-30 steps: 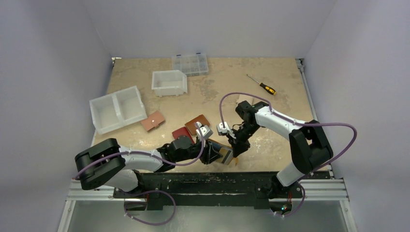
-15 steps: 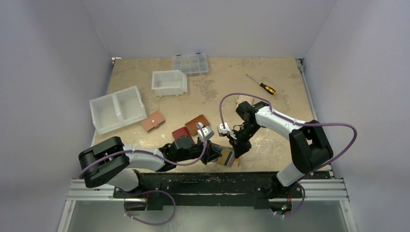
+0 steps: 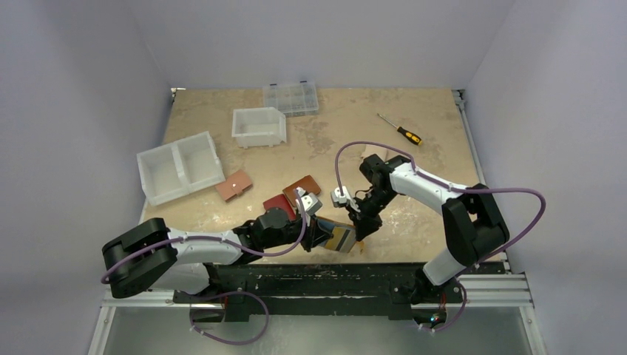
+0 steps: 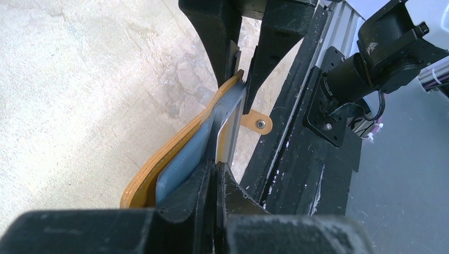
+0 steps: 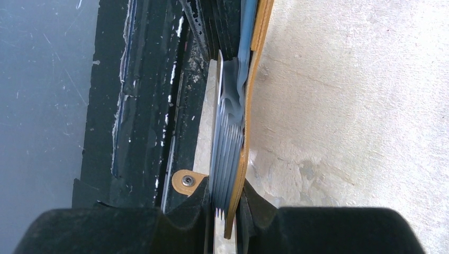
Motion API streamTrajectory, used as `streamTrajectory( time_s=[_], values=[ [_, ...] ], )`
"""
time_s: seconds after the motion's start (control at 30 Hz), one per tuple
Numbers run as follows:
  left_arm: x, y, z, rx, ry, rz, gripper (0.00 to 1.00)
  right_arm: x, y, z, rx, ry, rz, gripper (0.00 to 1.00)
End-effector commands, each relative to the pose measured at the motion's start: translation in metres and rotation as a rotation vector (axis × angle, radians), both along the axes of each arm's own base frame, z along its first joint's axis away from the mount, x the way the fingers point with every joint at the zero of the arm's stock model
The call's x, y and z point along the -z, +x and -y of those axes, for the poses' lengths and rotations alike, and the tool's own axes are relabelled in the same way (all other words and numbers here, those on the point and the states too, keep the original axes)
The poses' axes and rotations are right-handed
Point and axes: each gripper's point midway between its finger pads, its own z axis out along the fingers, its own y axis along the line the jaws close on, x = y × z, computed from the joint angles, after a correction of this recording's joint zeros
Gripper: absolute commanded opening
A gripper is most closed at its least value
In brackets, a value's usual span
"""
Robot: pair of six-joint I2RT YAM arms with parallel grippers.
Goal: Take the credit cards out of the card holder
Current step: Remove the credit card from the card holder.
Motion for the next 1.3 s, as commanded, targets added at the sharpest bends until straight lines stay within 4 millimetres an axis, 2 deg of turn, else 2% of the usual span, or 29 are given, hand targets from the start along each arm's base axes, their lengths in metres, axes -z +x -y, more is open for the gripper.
streamTrajectory(
  time_s=[0.0, 0.1, 0.2, 0.5, 0.87, 1.27],
  values=[
    [-0.009, 0.003, 0.002, 0.007, -0.018, 0.024, 0.00, -0.006, 0.005, -0.005, 0.007, 0.016, 0.019, 0.00],
    [-0.009, 0.005, 0.002, -0.004, -0.001, 0.017, 0.00, -0.002, 0.007, -0.004, 0.014, -0.004, 0.031, 0.00],
    [-0.006, 0.009, -0.008, -0.037, 0.039, 0.011, 0.00, -0.001, 0.009, -0.003, 0.025, -0.019, 0.038, 0.00],
    [-0.018, 0.006, -0.030, -0.090, 0.046, 0.003, 0.00, -0.002, 0.008, -0.005, 0.024, -0.014, 0.012, 0.00],
    [-0.026, 0.017, -0.053, -0.229, 0.103, -0.065, 0.00, 0.011, 0.018, 0.000, 0.097, -0.079, -0.024, 0.00],
    [-0.058, 0.033, -0.086, -0.390, 0.161, -0.033, 0.00, 0.022, 0.028, 0.008, 0.177, -0.128, -0.055, 0.00]
  ],
)
